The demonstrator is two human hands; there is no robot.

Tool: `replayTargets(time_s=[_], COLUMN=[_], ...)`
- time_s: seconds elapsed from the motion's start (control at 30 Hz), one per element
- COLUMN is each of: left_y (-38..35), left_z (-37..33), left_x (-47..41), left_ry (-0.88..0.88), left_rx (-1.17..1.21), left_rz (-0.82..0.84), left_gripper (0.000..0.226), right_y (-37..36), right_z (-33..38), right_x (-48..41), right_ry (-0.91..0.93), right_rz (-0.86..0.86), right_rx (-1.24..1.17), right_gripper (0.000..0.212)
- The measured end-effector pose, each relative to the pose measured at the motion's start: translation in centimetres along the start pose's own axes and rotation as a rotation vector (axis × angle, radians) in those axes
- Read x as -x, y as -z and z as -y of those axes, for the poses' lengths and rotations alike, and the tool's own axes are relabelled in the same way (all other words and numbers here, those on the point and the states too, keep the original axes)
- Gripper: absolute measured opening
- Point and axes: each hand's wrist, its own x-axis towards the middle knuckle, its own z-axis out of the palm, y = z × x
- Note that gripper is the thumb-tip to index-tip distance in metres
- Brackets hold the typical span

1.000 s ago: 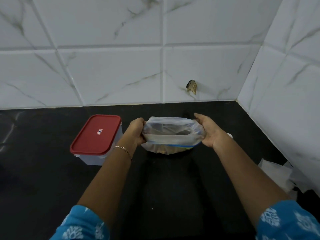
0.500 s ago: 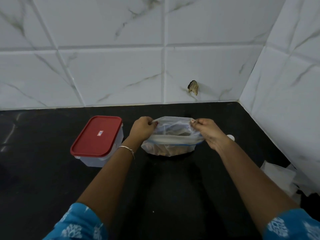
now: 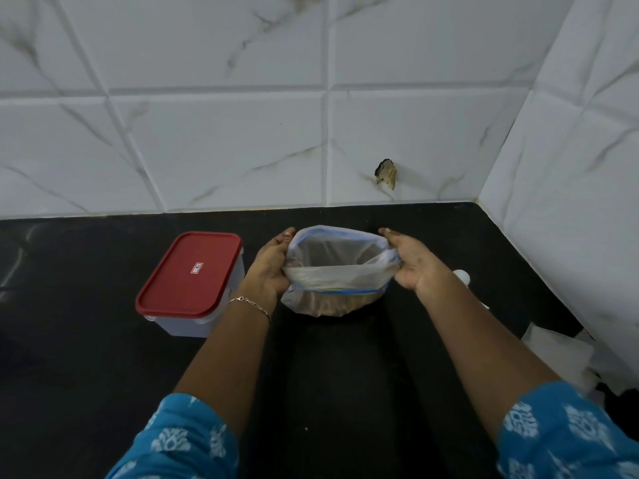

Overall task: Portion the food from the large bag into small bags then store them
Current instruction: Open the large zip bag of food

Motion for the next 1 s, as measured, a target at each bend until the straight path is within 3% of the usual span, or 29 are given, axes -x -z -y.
replayTargets(time_s=[0.07, 0.17, 0.27, 0.4, 0.5, 0.57, 0.67, 0.83, 1.0], left_y=[0.5, 1.5, 1.9, 1.9, 2.1, 2.2, 1.7, 0.6, 0.5], left_z=[0.1, 0.1, 0.7, 1.7, 3.0, 4.1, 5.0, 4.9, 4.5], left_x=[-0.1, -0.1, 0.5, 2.2, 3.3, 3.8, 4.7, 5.9, 6.6], left_ry=[-0.035, -0.028, -0.091, -0.249, -0.267, -0.264, -0.142, 0.059, 0.118], left_rx=[0.124, 0.247, 0.204, 0.041, -0.167, -0.293, -0.223, 0.043, 0.186], left_rz=[0.045, 0.11, 0.124, 0.015, -0.059, -0.216, -0.325, -0.198, -0.178], left_gripper=[0.024, 0.036, 0.044, 0.048, 0.055, 0.065, 0.074, 0.024, 0.011], right_y=[0.3, 1.0, 1.6, 2.2, 2.1, 1.6, 1.1, 1.0, 1.3], right_z=[0.1, 0.0, -1.5, -4.4, -5.7, -5.9, -5.7, -5.5, -5.5], right_x=[0.0, 0.1, 0.9, 2.7, 3.9, 4.3, 4.4, 4.7, 5.2], right_ry=[0.046, 0.137, 0.163, 0.096, 0.05, 0.039, 0.058, 0.042, 0.0], right_rz=[0.031, 0.027, -0.039, -0.148, -0.121, -0.125, -0.167, -0.2, -0.152], right_rx=[0.016, 0.155, 0.356, 0.384, 0.29, 0.236, 0.195, 0.064, -0.083], right_gripper=[0.005, 0.03, 0.043, 0.053, 0.043, 0.038, 0.031, 0.026, 0.026])
